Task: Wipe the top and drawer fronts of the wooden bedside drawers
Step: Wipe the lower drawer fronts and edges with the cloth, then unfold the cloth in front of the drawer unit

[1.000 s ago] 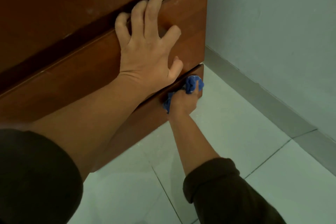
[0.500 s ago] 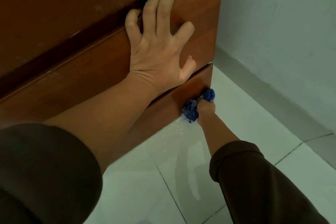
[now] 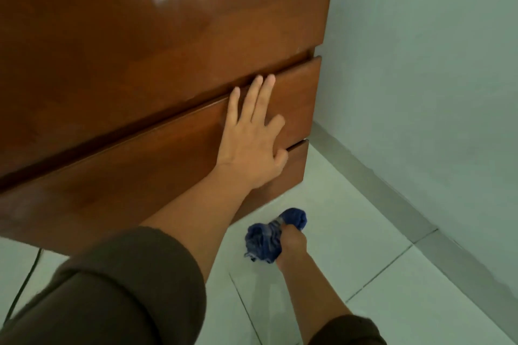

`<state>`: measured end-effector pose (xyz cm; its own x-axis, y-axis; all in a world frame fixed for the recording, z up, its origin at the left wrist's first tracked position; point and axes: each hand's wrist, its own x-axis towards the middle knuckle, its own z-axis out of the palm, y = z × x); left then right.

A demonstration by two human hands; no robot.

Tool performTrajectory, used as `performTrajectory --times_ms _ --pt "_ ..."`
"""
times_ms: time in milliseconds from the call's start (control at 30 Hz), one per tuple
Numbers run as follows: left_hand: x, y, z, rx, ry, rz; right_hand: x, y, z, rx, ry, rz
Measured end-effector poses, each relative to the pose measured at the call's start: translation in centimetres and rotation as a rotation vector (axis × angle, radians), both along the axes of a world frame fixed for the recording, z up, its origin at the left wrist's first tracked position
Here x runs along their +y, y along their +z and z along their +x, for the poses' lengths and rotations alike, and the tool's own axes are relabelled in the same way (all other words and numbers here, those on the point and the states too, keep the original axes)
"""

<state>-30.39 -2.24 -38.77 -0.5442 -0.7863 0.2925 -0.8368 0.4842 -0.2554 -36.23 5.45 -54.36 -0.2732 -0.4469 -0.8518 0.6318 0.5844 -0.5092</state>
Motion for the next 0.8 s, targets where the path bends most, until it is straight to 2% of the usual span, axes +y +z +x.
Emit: performTrajectory --times_ms 100,200,267,333,400,467,567,800 --pt "3.7 -1.7 2.8 0.095 0.036 0.304 2.7 2.6 0.0 -0.072 0.062 -0.07" --pt "7.2 -3.4 6.3 0.285 0.283 0.749 4.9 6.3 0.3 -0.23 0.093 -0.177" --pt "9.0 -3.4 8.2 0.429 0.45 0.943 6.3 8.5 0.9 -0.29 0.213 -0.23" --pt "10.3 -2.2 9.8 0.664 0.643 1.126 7.3 10.6 1.5 -0.288 0.34 -0.289" --pt "11.7 -0.3 11.1 0.958 0.796 1.399 8.1 13.0 2.4 -0.296 0.41 -0.332" --pt "13.1 2.0 12.3 1.152 0.752 1.553 8.7 15.6 3.4 -0.308 0.455 -0.382" --pt "14.2 5.3 14.3 1.289 0.604 1.437 9.1 19.6 4.7 -0.321 0.539 -0.489" --pt "16.4 15.2 19.3 1.438 0.514 1.024 10.3 29.5 8.0 -0.247 0.706 -0.681"
